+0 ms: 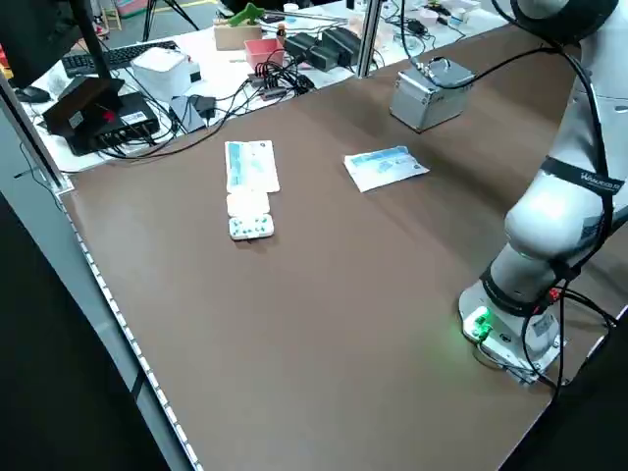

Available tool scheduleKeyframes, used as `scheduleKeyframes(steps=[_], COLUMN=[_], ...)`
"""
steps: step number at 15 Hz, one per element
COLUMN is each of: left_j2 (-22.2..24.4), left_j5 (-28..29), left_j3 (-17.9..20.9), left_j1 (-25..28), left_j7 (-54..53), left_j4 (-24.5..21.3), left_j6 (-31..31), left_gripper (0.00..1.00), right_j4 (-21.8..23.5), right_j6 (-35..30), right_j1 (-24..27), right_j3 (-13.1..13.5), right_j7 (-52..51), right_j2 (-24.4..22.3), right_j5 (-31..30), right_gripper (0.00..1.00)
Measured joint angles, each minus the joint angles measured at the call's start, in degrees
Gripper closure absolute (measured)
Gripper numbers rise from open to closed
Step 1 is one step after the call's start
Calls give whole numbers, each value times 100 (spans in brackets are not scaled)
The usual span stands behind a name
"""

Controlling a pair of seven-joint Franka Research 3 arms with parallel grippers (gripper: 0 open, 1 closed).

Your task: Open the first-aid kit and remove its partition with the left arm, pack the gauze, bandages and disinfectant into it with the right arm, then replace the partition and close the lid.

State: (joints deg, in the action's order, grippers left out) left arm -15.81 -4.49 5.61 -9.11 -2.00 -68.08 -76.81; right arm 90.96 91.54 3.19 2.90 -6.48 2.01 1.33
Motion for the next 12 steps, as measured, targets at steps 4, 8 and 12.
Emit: scheduleKeyframes(steps=[4, 8, 12], left_j2=[193, 720, 872], left_j5=[25, 33, 42], left_j3=[-23, -50, -164], left_j1=[13, 0, 6], left_j7=[-11, -11, -4], left_j4=[-501, -1326, -1483], left_j6=[-607, -1118, -1166], left_gripper=[1, 1, 1], right_j4=[0, 0, 1], right_j6=[0, -1, -2], right_j1=[-10, -16, -21], right_j3=[-4, -7, -9], right_j7=[0, 0, 0], right_j2=[0, 0, 0], right_j5=[1, 1, 2], right_gripper=[1, 1, 1])
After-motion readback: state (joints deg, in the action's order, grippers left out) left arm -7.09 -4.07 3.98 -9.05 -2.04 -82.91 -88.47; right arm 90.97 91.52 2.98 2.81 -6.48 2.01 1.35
